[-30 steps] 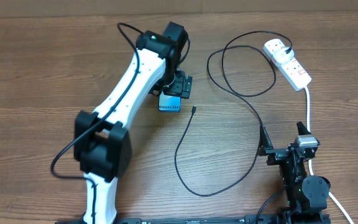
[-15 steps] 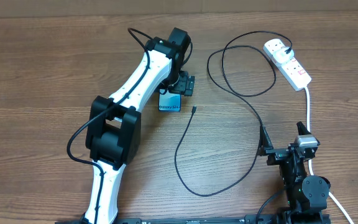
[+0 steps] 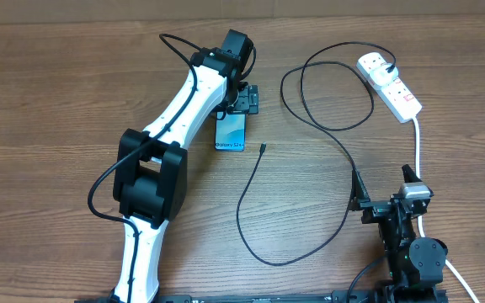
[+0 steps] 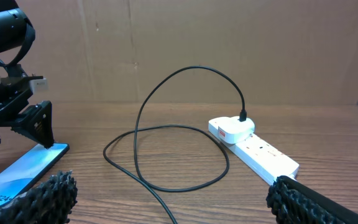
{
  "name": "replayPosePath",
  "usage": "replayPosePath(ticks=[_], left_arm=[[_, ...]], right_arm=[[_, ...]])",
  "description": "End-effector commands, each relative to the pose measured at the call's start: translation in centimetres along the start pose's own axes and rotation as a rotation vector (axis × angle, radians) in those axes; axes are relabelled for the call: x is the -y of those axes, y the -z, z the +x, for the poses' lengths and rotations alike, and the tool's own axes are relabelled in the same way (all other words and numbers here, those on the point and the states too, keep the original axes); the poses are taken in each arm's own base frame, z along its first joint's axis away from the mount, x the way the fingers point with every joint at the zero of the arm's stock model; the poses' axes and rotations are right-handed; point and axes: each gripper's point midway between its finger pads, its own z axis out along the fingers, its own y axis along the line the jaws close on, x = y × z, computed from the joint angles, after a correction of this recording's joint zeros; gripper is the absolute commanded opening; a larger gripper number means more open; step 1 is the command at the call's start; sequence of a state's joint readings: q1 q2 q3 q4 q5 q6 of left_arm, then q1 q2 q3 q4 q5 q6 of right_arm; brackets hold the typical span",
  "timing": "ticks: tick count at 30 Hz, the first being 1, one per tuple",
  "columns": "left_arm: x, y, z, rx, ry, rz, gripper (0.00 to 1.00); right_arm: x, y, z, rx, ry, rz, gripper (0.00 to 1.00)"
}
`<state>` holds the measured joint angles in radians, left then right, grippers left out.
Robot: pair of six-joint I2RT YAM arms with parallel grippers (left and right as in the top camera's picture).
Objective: Plug charger to phone and switch on socket
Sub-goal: 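Lower the left gripper onto the phone's top edge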
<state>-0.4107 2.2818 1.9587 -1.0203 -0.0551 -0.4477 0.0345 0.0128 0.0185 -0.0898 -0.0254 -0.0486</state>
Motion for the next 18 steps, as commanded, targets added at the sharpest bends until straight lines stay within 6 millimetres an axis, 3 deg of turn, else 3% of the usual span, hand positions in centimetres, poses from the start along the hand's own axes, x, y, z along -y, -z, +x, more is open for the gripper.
replayPosePath(ticks=[1,11,18], left_arm=[[0.1,1.0,-0.6,0.033,0.03,-0.004,1.0],[0.8,-0.1,0.3,-0.015,-0.082,0.036,1.0],[0.5,-2.3,1.1,-0.058,-0.083,0.015,1.0]], right_arm=[[0.0,0.0,0.1,0.006,0.002,0.0,1.0],[0.0,0.0,0.1,0.006,0.002,0.0,1.0],[0.0,0.0,0.1,0.006,0.002,0.0,1.0]])
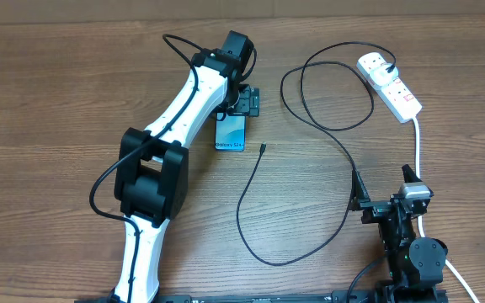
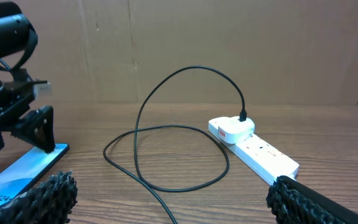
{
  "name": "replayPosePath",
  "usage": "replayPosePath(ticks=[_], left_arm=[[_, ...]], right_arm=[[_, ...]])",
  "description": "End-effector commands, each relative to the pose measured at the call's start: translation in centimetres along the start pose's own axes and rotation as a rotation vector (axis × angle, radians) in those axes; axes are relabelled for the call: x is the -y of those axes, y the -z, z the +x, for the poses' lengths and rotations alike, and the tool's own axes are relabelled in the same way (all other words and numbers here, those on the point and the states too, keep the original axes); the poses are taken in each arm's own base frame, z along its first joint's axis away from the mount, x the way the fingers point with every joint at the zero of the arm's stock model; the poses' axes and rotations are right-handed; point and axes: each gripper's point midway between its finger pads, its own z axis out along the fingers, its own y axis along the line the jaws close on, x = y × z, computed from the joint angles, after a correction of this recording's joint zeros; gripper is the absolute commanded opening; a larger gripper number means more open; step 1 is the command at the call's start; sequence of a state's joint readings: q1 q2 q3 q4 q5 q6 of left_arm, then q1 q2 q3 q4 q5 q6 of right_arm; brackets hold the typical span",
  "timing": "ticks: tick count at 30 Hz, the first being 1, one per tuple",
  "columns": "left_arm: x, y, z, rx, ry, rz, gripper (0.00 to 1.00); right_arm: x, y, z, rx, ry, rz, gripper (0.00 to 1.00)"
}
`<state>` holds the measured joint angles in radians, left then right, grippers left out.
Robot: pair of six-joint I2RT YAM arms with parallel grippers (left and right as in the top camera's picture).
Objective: Plug charger to phone and switch on socket
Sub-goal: 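Lower the left gripper onto the phone's top edge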
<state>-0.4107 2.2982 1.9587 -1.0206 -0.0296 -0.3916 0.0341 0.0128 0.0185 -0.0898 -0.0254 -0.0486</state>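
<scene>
The phone (image 1: 231,133), its blue screen up, lies left of centre; it shows at the lower left in the right wrist view (image 2: 17,174). My left gripper (image 1: 243,101) stands open at the phone's far end, one of its fingers (image 2: 41,127) pointing down onto that edge. The black charger cable (image 1: 239,210) loops over the table, and its free plug (image 1: 262,149) lies just right of the phone. The other end sits in a white charger (image 2: 232,129) on the socket strip (image 1: 391,86). My right gripper (image 2: 166,190) is wide open and empty at the near right.
The strip's white lead (image 1: 418,147) runs down the right side past my right arm (image 1: 404,220). The left arm (image 1: 171,135) stretches diagonally across the table's left half. A cardboard wall (image 2: 185,43) closes the far side.
My left wrist has shifted very slightly over the phone's far end. The phone, cable, socket strip and right gripper lie as before.
</scene>
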Motion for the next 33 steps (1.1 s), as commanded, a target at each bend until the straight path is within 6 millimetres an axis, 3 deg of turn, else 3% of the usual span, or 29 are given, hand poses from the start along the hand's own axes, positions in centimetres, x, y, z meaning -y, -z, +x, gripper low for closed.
replayPosePath(ticks=[1,33], left_arm=[[0.16,-1.53,0.52,-0.032,-0.025,0.0,1.0],[-0.38,-1.56,0.2,-0.015,-0.036,-0.033,1.0]], right_arm=[[-0.05,-0.01,0.13,0.006,0.002,-0.001,1.0],[-0.05,-0.01,0.13,0.006,0.002,-0.001,1.0]])
